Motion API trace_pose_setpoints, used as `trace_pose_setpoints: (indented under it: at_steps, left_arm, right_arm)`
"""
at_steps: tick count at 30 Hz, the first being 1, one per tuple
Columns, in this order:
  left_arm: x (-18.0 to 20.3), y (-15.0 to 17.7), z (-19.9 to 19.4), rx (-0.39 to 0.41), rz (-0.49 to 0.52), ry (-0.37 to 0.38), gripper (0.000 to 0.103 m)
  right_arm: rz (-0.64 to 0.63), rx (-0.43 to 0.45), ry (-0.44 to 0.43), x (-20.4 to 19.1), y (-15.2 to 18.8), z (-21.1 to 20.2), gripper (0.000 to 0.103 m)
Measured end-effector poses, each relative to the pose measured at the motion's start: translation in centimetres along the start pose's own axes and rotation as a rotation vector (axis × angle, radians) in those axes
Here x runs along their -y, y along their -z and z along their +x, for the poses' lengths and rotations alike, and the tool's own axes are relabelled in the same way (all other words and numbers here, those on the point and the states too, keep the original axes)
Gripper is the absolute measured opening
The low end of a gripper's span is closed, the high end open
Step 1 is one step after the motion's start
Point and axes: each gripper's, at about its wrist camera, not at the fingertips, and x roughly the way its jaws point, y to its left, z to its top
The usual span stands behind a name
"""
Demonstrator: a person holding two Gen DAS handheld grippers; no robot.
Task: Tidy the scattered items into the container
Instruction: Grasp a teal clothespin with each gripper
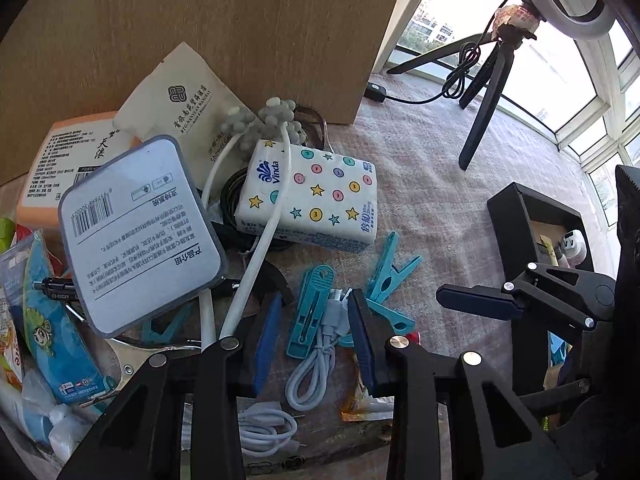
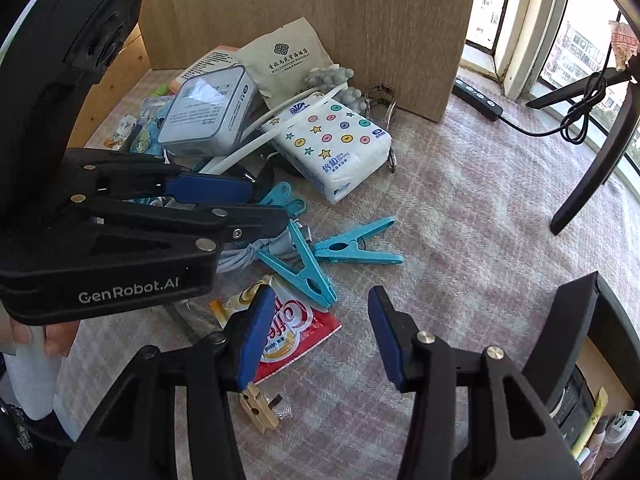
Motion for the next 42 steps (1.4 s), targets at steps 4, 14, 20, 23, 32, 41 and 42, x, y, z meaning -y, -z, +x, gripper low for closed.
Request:
trace_pose_setpoints:
  at_steps: [4,14,20,23,32,41,42]
  left_arm:
    - [0.1,-0.3,0.2,-0.001,0.016,-0.006,0.032]
    - [0.2,0.5,0.4,-0.011,0.029,-0.037,0.023]
    - [-0.2,0.8,0.3,-0.011,0.02,-0.027,0.015]
    - [-0.1,1.1,0.2,-0.01,0.019,-0.015,0.011]
    - [-0.4,1.3,-2.5,0.041,-0.013,0.037,0.011]
    - [3.0,1.9,-6.6,0.097,0.035,0.094,0.011]
    - [3.7,2.1,-7.0,0.101,0.043,0.105,0.011]
  right_arm:
    - [-0.014,-0.009,0.005,-0.2,-0.2,0.7,0.048]
    - [0.019,-0.03,-0.006,0.5,-0.7,1.9,0.028]
    - [0.046,-0.021,-0.014,0.6,-0.7,1.7,0.017]
    - [0.062,-0.011,-0.023,0.8,-0.4,1.1,0.017]
    - [0.156,0.056,-0.039,1.8,1.5,-2.8,0.016]
    - [0.265,0.146,0.01,3.2,3.7,-9.1,0.016]
    - [0.284,0.157,0.023,3.4,4.5,-9.7,0.016]
